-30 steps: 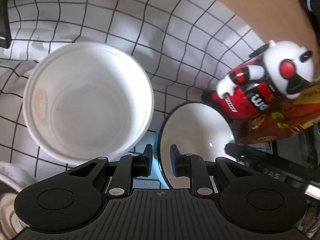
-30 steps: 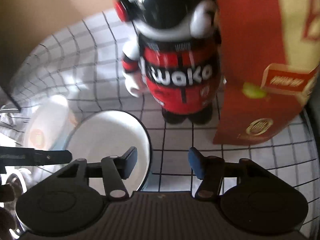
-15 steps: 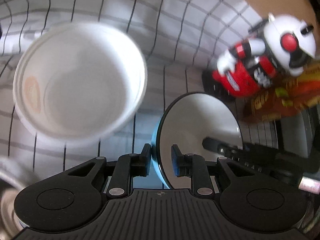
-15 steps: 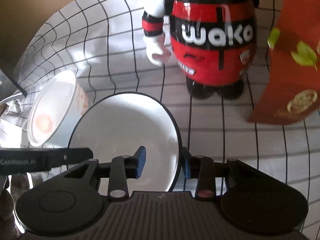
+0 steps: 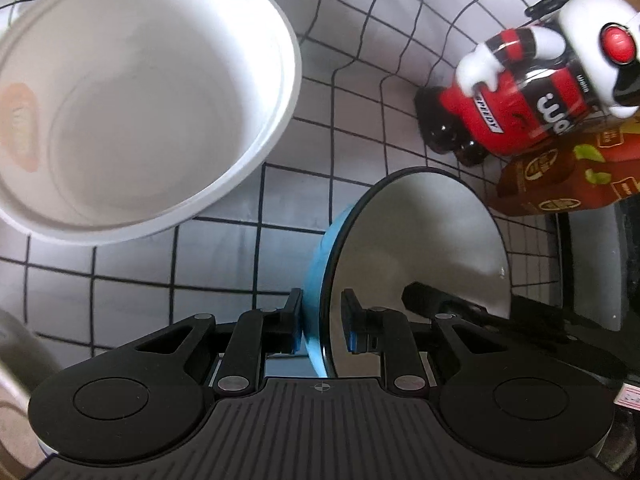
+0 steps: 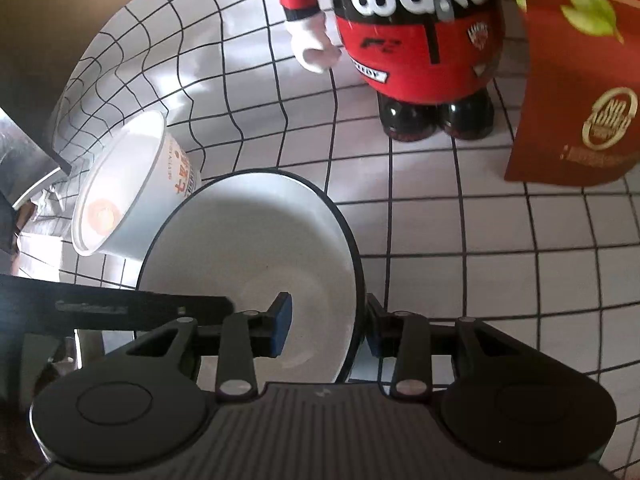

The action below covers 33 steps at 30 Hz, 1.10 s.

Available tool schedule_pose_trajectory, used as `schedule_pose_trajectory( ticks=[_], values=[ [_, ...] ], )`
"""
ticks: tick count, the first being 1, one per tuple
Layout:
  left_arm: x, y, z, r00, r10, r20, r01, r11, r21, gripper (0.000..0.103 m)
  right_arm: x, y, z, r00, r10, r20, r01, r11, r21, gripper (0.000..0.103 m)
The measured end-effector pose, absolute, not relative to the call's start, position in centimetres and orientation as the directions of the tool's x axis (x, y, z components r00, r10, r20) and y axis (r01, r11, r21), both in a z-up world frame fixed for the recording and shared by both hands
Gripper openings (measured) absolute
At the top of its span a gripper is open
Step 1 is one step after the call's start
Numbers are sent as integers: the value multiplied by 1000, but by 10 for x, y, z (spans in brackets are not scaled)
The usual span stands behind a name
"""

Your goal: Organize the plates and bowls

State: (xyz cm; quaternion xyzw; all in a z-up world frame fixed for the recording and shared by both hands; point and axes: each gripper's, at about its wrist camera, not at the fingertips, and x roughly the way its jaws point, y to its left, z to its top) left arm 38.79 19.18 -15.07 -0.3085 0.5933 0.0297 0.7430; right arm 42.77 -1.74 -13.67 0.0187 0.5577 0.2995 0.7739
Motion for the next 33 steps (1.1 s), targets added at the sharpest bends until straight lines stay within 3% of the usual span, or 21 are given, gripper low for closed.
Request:
schedule_pose_trajectory(
  ticks=[7, 11, 18, 23, 33],
  values=[
    [385, 192, -154, 274, -330, -904, -423, 803, -421, 23, 422, -19, -137, 178, 485, -856, -407, 829, 385, 39],
    [380, 183, -144, 260, -295, -920, -407, 830, -381, 29, 417, -18, -135, 161, 491, -856, -380, 832, 405, 39],
    [359, 186, -68, 403, -322, -856, -369, 799, -474, 30, 399, -35, -71, 247, 575, -780, -391, 795, 463, 39],
    [319, 179, -35, 410, -363, -837, -343, 789, -510, 31, 351, -43, -37, 243, 574, -782, -473, 774, 421, 39],
    [247, 162, -79, 266, -395, -879, -393, 788, -473, 33, 284, -36, -79, 126, 497, -858, -510, 775, 374, 39]
  ],
)
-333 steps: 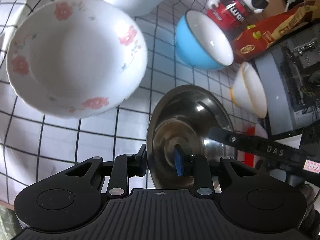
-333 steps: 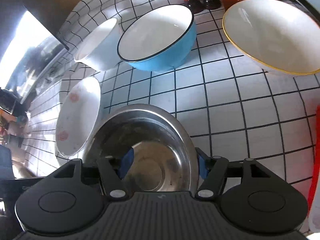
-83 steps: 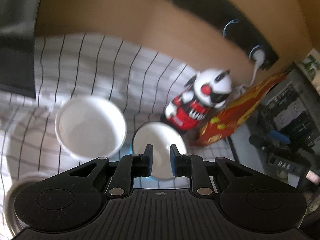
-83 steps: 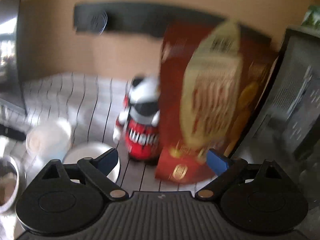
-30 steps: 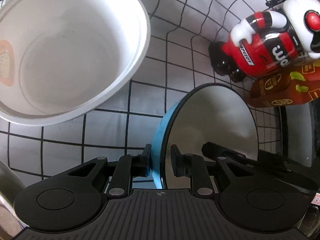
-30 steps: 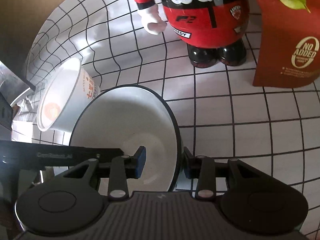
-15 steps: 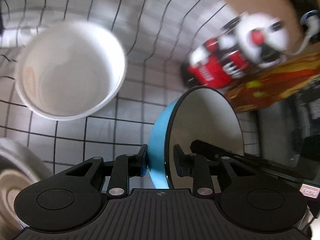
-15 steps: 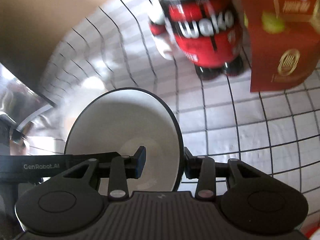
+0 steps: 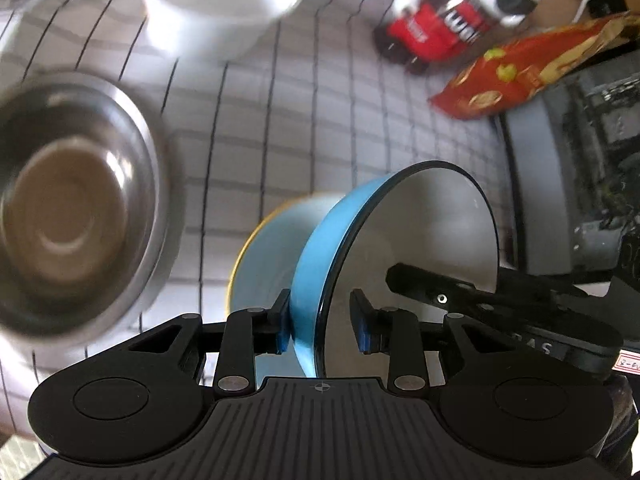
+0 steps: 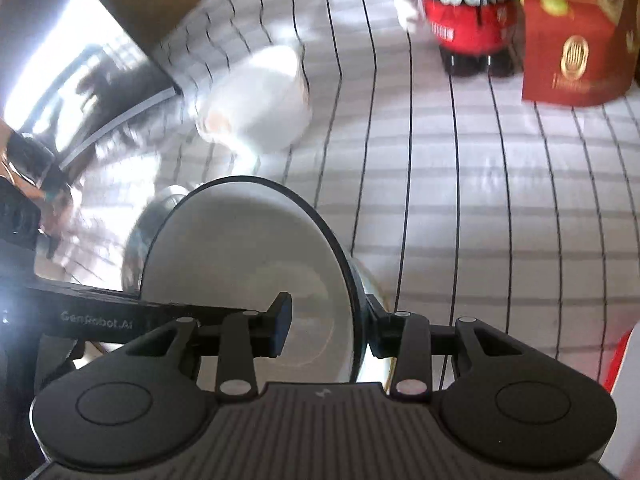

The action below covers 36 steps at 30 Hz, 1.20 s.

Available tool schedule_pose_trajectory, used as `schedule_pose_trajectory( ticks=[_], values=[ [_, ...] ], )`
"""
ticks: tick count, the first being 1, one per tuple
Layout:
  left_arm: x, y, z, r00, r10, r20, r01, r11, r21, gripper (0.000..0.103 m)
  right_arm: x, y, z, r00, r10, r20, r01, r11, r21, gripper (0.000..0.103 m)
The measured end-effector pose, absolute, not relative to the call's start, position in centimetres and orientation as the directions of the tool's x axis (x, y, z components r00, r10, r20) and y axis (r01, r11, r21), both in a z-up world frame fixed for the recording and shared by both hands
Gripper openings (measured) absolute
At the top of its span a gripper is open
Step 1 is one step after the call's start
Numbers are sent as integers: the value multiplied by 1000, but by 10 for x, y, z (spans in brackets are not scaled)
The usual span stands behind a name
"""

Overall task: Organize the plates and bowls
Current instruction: 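Lower the blue bowl into the gold-rimmed cream bowl with the right tool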

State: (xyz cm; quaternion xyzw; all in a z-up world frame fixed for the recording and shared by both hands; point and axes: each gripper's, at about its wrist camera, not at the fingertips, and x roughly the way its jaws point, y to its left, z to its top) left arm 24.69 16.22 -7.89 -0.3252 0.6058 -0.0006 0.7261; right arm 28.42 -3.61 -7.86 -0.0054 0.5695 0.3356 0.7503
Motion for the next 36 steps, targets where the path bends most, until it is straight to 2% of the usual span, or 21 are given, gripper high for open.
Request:
schedule_pose_trajectory(
  ticks=[5, 16, 25, 33, 36],
  values=[
    [231, 155, -84, 256, -324, -911, -380, 832, -403, 33, 269, -31, -99, 109, 476, -872, -514, 778, 361, 39],
    [220, 168, -86, 273, -361, -892, -420, 789, -448, 32, 272, -28, -108, 94, 475, -875, -524, 771, 362, 38],
    [220, 172, -74, 255, -353, -900, -396, 811, -430, 29, 269, -34, -99, 109, 468, -877, -529, 774, 348, 39],
    [222, 176, -58, 280, -302, -912, -347, 854, -389, 27, 263, -45, -78, 200, 470, -860, -535, 788, 306, 41],
    [225, 176, -55, 291, -214, -932, -329, 892, -308, 27, 258, -47, -70, 244, 467, -850, -542, 792, 280, 41]
  ],
)
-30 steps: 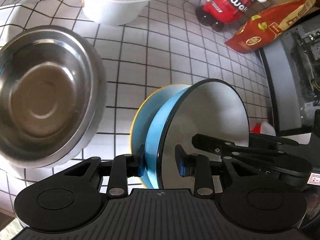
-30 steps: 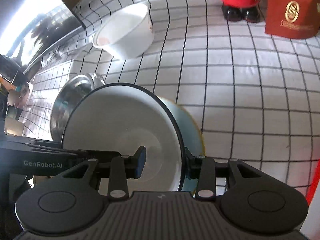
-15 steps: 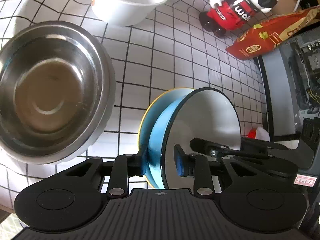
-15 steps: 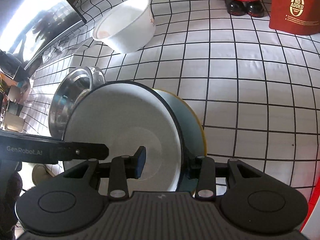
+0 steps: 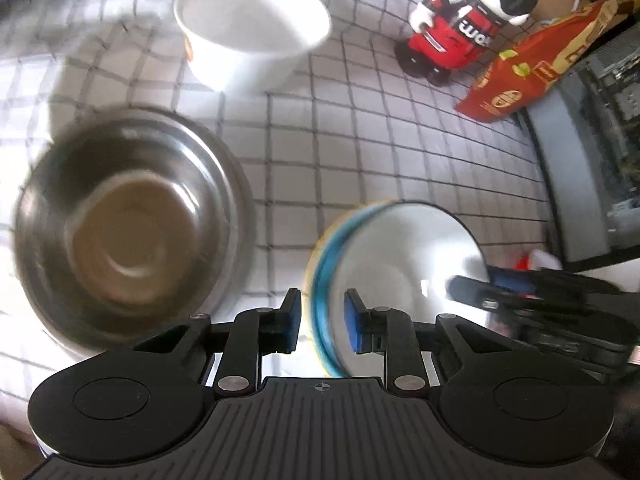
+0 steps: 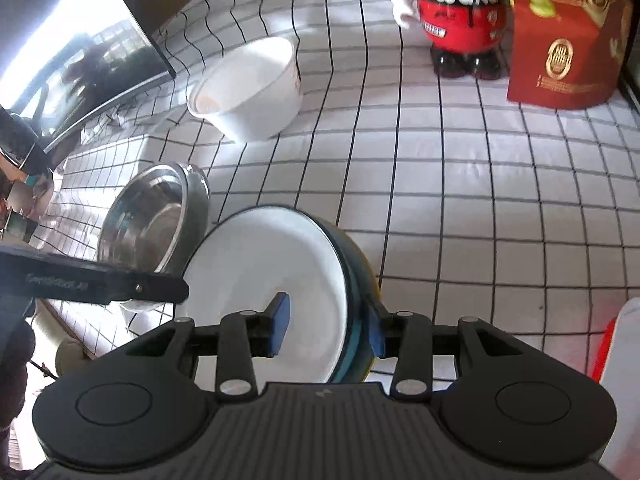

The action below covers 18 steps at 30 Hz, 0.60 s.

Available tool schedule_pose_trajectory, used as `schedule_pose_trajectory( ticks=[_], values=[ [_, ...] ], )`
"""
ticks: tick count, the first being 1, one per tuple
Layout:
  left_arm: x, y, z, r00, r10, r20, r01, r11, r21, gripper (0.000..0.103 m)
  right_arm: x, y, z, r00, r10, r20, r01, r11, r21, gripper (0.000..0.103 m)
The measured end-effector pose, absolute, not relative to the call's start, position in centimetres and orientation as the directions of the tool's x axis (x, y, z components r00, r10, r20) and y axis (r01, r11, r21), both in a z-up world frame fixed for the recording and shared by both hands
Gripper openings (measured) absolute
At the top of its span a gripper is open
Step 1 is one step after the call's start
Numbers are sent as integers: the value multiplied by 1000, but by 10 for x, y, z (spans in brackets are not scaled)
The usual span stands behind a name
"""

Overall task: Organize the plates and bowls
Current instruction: 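Lower the blue bowl into the gold-rimmed cream bowl with the right tool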

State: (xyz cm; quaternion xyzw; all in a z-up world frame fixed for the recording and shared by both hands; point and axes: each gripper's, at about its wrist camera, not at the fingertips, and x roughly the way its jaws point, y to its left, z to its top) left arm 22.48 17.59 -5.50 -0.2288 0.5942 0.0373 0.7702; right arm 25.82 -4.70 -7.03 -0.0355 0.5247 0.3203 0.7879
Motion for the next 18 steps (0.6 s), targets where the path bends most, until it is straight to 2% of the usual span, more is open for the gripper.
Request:
schedule_pose_trajectory(
  ticks=[1, 2, 5, 8, 11, 13, 18],
  values=[
    [226, 175, -55, 295, -195, -935, -315, 904, -288, 30, 256, -48, -67, 271, 463, -844, -546, 796, 262, 41],
    [227, 174, -54, 297, -191, -935, -301, 911, -282, 27, 254, -49, -64, 293, 458, -839, -548, 799, 245, 41],
    [232, 168, -55, 305, -180, -935, -259, 929, -263, 27, 252, -52, -65, 344, 421, -839, -538, 821, 191, 41],
    [236, 160, -57, 307, -138, -942, -219, 953, -211, 31, 251, -55, -77, 322, 400, -858, -507, 838, 200, 41],
    [241, 159, -65, 292, -140, -946, -211, 956, -206, 34, 253, -59, -94, 257, 409, -876, -463, 847, 259, 42],
    [246, 162, -73, 276, -167, -947, -235, 943, -235, 31, 255, -61, -109, 189, 436, -880, -415, 848, 330, 43],
    [254, 163, -90, 253, -235, -939, -276, 913, -302, 29, 255, -62, -138, 20, 547, -837, -325, 795, 511, 43]
  ],
)
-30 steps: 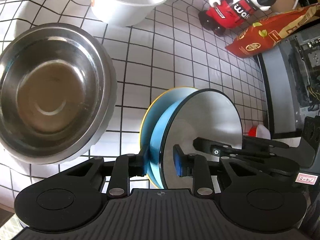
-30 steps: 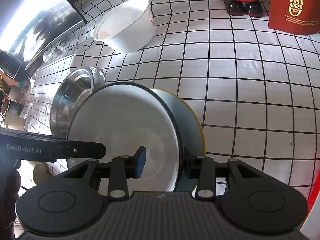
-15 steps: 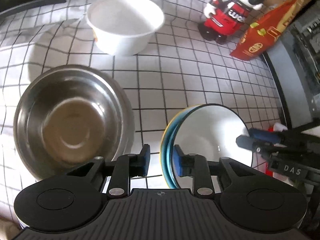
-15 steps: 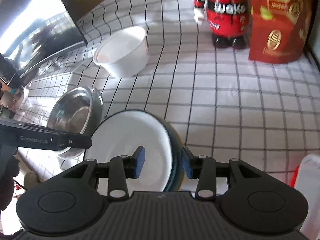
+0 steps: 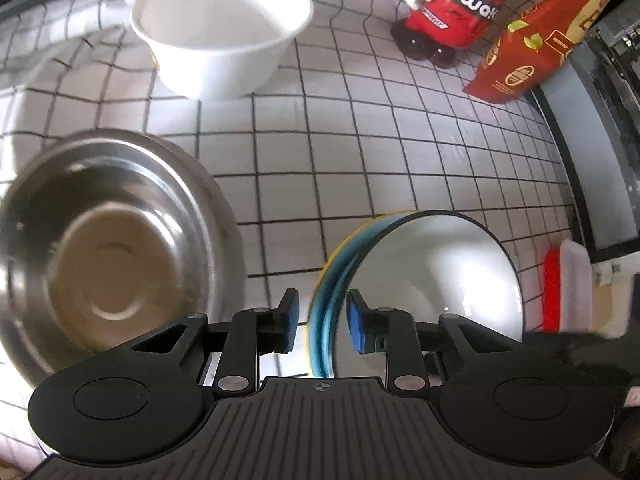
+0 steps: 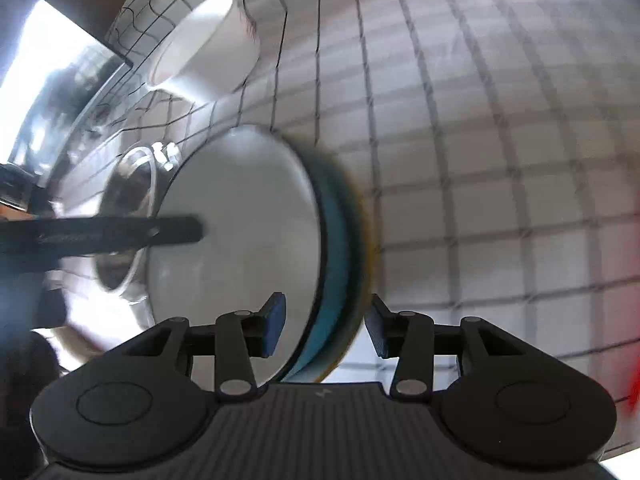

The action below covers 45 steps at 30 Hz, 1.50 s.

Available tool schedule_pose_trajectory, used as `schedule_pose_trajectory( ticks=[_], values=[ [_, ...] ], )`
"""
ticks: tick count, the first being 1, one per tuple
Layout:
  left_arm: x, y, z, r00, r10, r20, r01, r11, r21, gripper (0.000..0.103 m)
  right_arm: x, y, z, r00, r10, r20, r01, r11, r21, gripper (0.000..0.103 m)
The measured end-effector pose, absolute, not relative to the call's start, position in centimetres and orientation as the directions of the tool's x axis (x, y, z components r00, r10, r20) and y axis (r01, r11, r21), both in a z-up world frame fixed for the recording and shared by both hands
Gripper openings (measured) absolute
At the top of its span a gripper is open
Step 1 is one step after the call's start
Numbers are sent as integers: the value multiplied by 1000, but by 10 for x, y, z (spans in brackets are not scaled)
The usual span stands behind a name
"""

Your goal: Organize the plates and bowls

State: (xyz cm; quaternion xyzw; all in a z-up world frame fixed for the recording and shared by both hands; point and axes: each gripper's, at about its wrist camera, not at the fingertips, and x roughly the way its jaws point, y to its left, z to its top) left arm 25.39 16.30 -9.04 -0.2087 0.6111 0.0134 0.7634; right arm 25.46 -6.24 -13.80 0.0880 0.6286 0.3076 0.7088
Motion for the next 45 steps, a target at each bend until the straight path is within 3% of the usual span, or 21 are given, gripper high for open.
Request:
schedule_pose_trajectory(
  ticks=[1, 15, 18, 22, 24, 26, 28, 33, 39, 45],
  values=[
    [255, 162, -92, 249, -246, -937, -274, 910, -312, 33, 253, -61, -139, 22, 545, -838, -332, 795, 508, 44],
    [259, 185, -92, 253, -323, -912, -373, 837, -400, 36, 276, -41, -128, 84, 487, -869, -408, 813, 416, 45],
    [251, 197, -64, 289, -335, -897, -346, 837, -425, 35, 275, -41, -92, 155, 440, -885, -485, 814, 320, 45],
    [252, 225, -8, 420, -380, -824, -305, 796, -523, 35, 283, -32, -13, 299, 496, -815, -586, 770, 254, 49],
    [260, 239, 20, 498, -336, -799, -288, 806, -518, 35, 291, -19, 28, 382, 539, -751, -628, 747, 217, 57],
    [271, 255, 36, 559, -273, -783, -301, 813, -498, 35, 302, -5, 60, 471, 547, -692, -636, 754, 164, 72],
    [284, 272, 39, 596, -201, -778, -335, 818, -468, 35, 316, 17, 78, 546, 533, -646, -647, 759, 79, 79],
    [317, 308, -4, 533, -1, -846, -504, 803, -318, 35, 352, 67, 50, 519, 447, -729, -654, 757, -2, 83],
    [333, 330, -53, 465, 5, -885, -588, 749, -305, 35, 376, 104, 3, 460, 399, -793, -685, 728, -32, 83],
    [351, 343, -85, 451, -42, -892, -598, 727, -337, 35, 424, 126, -40, 281, 443, -852, -683, 716, 147, 83]
  ],
)
